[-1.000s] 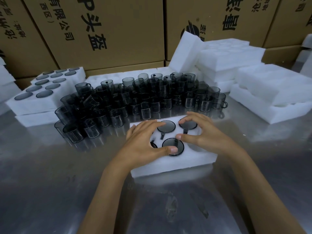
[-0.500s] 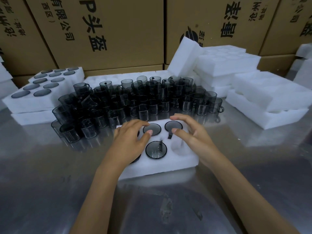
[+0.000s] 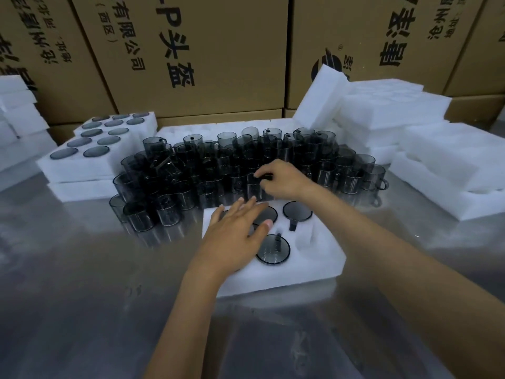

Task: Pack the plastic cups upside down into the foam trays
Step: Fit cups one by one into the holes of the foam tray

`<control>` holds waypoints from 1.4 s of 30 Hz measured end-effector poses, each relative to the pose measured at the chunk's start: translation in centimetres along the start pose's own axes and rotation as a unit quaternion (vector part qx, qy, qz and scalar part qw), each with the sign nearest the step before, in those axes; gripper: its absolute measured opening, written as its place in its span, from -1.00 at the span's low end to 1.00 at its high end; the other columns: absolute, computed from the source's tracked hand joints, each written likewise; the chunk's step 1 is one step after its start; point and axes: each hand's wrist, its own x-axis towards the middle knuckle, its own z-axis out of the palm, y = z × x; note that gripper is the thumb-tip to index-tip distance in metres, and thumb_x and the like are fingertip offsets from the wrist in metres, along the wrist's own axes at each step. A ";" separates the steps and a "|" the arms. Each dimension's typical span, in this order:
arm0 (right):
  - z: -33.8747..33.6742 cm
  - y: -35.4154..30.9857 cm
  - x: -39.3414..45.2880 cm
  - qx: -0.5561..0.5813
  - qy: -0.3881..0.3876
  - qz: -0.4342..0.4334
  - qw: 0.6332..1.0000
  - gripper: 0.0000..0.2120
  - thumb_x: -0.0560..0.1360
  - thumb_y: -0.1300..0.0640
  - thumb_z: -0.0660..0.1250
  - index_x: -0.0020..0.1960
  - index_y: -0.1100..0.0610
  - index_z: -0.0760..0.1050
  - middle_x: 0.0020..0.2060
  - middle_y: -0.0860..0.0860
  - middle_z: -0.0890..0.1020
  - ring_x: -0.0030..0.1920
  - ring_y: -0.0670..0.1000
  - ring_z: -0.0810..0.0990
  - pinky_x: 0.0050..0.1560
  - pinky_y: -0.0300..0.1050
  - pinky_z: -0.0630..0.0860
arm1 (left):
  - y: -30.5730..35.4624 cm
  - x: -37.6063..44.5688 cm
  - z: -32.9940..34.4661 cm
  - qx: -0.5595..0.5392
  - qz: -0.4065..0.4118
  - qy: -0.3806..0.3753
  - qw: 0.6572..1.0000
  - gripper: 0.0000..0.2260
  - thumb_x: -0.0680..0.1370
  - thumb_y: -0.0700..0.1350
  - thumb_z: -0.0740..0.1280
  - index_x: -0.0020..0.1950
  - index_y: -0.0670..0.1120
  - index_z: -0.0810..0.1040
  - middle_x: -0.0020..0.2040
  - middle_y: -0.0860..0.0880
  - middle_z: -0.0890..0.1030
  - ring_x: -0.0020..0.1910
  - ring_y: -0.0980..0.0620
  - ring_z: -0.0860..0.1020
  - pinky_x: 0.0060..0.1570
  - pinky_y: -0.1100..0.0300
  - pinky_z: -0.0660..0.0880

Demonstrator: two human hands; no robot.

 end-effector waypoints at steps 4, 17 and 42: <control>2.0 -0.9 1.7 -0.042 -0.016 0.048 0.998 -0.84 0.54 0.25 0.35 0.10 0.18 0.62 0.28 0.13 0.41 0.24 0.13 0.53 0.31 -0.03 0.48 | -0.2 0.0 -0.2 -0.008 0.015 -0.005 1.000 -0.57 0.68 0.18 0.04 0.57 0.24 0.18 0.61 0.19 0.11 0.59 0.17 -0.04 0.56 0.02 -0.18; 0.7 -0.6 -8.1 0.194 0.285 -0.094 0.934 -0.87 0.44 0.13 0.52 -0.14 0.02 0.57 0.03 -0.08 0.46 -0.09 -0.16 0.49 -0.04 -0.33 0.44 | 2.2 -0.8 -1.5 -0.199 0.025 0.223 0.954 -0.44 0.58 -0.08 0.38 0.48 0.28 0.25 0.44 0.29 0.35 0.37 0.27 0.37 0.25 0.22 0.42; -0.3 4.2 -12.3 0.427 0.218 -0.014 0.878 -0.82 0.55 0.28 0.30 -0.13 0.21 0.68 -0.21 0.04 0.70 -0.14 -0.14 0.63 -0.08 -0.35 0.48 | 4.9 -1.6 -0.5 -0.214 0.060 -0.035 0.974 -0.36 0.49 -0.01 0.50 0.45 0.39 0.31 0.32 0.27 0.51 0.33 0.20 0.47 0.38 0.11 0.40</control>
